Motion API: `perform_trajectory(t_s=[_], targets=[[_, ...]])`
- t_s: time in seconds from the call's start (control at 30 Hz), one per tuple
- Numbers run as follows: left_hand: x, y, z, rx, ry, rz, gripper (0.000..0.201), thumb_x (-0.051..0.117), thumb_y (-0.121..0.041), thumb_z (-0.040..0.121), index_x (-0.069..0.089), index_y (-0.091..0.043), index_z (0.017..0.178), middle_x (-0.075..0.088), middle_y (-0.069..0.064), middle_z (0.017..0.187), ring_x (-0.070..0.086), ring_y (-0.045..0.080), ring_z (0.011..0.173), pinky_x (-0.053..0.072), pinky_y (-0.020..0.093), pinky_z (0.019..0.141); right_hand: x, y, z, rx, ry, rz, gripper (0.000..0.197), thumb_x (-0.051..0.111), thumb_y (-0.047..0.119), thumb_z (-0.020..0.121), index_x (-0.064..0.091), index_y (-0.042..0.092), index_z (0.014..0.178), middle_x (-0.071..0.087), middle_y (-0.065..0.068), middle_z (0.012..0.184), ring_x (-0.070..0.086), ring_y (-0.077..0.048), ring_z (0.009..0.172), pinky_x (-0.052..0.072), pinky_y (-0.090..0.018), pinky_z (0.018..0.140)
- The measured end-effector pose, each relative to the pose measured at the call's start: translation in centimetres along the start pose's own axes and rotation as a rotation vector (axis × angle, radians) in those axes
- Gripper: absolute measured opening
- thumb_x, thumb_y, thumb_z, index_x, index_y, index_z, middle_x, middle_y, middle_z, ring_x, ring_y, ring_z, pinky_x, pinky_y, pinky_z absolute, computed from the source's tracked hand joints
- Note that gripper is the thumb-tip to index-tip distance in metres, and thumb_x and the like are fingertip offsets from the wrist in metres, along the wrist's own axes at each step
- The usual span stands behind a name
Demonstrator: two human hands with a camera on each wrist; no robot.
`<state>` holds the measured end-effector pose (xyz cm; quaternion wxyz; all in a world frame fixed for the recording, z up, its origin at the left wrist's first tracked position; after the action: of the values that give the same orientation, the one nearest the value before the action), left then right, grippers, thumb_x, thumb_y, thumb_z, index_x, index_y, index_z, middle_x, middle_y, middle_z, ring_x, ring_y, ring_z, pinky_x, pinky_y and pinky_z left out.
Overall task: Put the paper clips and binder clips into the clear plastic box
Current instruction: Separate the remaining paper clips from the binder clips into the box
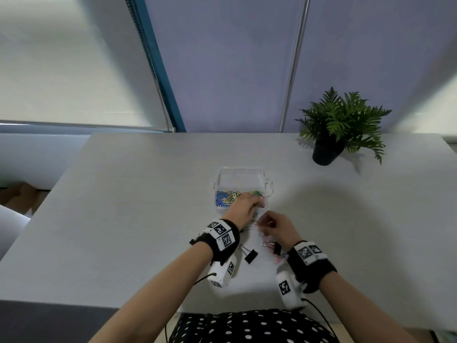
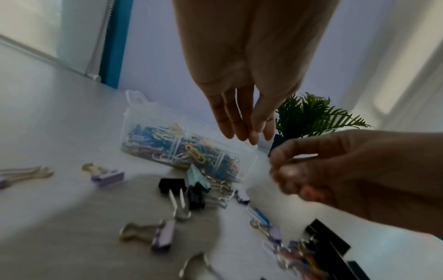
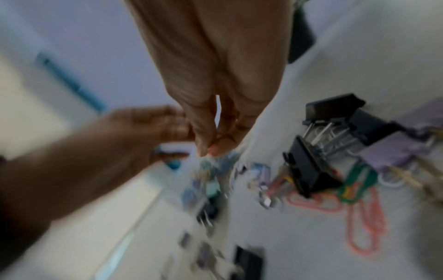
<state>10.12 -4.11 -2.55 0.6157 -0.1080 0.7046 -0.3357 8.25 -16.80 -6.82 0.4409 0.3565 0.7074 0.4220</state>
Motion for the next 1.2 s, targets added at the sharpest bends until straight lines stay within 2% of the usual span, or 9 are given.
perform_trajectory(t_s=[0.1, 0.27, 0.4, 0.47, 0.57, 0.8, 1.0, 1.13, 1.2], targets=[[1.3, 0.0, -1.7, 0.052, 0.028, -0.035, 0.024, 0.045, -0.008, 0.09, 0.064, -0.002, 0.103, 0.065, 0.018, 0.104, 0.06, 0.029, 0.099, 0.046, 0.037, 0.091, -3.1, -1.7, -0.8, 0.142, -0.139, 0.33, 0.021, 0.061, -0.011, 0.077, 0.059, 0.01, 0.074, 0.065, -0.003, 0.062, 0.056, -0.01, 0.052, 0.046, -0.015, 0.049], [6.4, -0.8, -4.4, 0.142, 0.318, 0.205, 0.029, 0.054, -0.015, 0.088, 0.057, -0.011, 0.116, 0.053, 0.014, 0.119, 0.046, 0.028, 0.114, 0.047, 0.042, 0.089, -4.8, -4.1, -2.9, 0.398, -0.108, 0.662, 0.022, 0.041, -0.01, 0.088, 0.056, 0.002, 0.078, 0.063, -0.008, 0.06, 0.056, -0.009, 0.048, 0.048, -0.013, 0.046], [6.6, -0.8, -5.0, 0.166, 0.257, 0.347, 0.032, 0.054, -0.006, 0.086, 0.054, -0.006, 0.118, 0.052, 0.018, 0.118, 0.046, 0.03, 0.116, 0.048, 0.043, 0.088, -4.4, -3.8, -3.5, 0.247, 0.033, 0.076, 0.018, 0.053, 0.002, 0.088, 0.059, 0.009, 0.073, 0.06, -0.004, 0.062, 0.054, -0.005, 0.047, 0.046, -0.016, 0.053], [6.3, 0.0, -5.5, 0.168, 0.236, 0.398, 0.029, 0.053, -0.004, 0.086, 0.055, -0.007, 0.115, 0.053, 0.015, 0.118, 0.046, 0.03, 0.117, 0.046, 0.044, 0.094, -4.5, -3.2, -3.8, 0.083, 0.054, -0.347, 0.007, 0.06, 0.005, 0.083, 0.061, 0.008, 0.077, 0.058, 0.001, 0.066, 0.054, -0.008, 0.059, 0.041, -0.013, 0.062], [5.4, 1.7, -6.6, 0.135, 0.192, 0.404, 0.017, 0.053, -0.008, 0.086, 0.059, -0.012, 0.102, 0.056, 0.009, 0.115, 0.047, 0.026, 0.112, 0.046, 0.042, 0.094, -3.9, -3.1, -4.0, -0.07, 0.135, -0.601, 0.007, 0.06, 0.006, 0.08, 0.062, 0.001, 0.085, 0.059, -0.005, 0.08, 0.055, -0.021, 0.079, 0.034, -0.019, 0.069], [3.5, 3.5, -8.7, 0.073, 0.235, 0.469, 0.015, 0.055, -0.014, 0.087, 0.06, -0.023, 0.098, 0.053, -0.001, 0.118, 0.044, 0.02, 0.114, 0.038, 0.033, 0.101, -1.2, -4.2, -4.4, -0.223, 0.285, -0.826, 0.031, 0.067, 0.018, 0.075, 0.055, 0.004, 0.099, 0.051, -0.007, 0.108, 0.041, -0.02, 0.107, 0.033, -0.024, 0.083], [3.7, -0.8, -5.6, 0.113, 0.223, 0.37, 0.025, 0.051, -0.006, 0.087, 0.062, -0.012, 0.108, 0.057, 0.007, 0.118, 0.047, 0.025, 0.115, 0.038, 0.037, 0.098, -1.0, -4.5, -4.1, -0.251, 0.25, -0.794, 0.012, 0.067, 0.005, 0.07, 0.056, 0.001, 0.074, 0.06, -0.019, 0.092, 0.04, -0.017, 0.09, 0.026, -0.027, 0.07], [6.5, -3.5, -4.6, 0.089, 0.305, 0.331, 0.026, 0.056, -0.009, 0.086, 0.058, -0.003, 0.111, 0.054, 0.016, 0.116, 0.051, 0.031, 0.11, 0.041, 0.041, 0.091, -1.3, -5.3, -4.1, -0.283, 0.235, -0.718, 0.015, 0.056, 0.015, 0.078, 0.059, 0.009, 0.092, 0.06, -0.016, 0.101, 0.044, -0.016, 0.094, 0.035, -0.026, 0.075], [7.3, -3.7, -4.4, 0.06, 0.326, 0.34, 0.03, 0.058, -0.008, 0.083, 0.055, -0.001, 0.112, 0.052, 0.018, 0.118, 0.049, 0.032, 0.112, 0.04, 0.041, 0.088, -1.7, -5.5, -4.3, -0.281, 0.214, -0.684, 0.008, 0.048, 0.023, 0.08, 0.054, 0.019, 0.083, 0.061, -0.016, 0.091, 0.045, -0.015, 0.088, 0.035, -0.023, 0.071]])
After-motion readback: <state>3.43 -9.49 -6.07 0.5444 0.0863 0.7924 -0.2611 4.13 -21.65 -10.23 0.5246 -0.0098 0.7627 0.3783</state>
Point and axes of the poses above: each hand's wrist, its own z-axis towards the middle knuckle, its own x-axis out of the palm, y = z × x, the point moved 4 cm from there along z, towards the middle knuckle
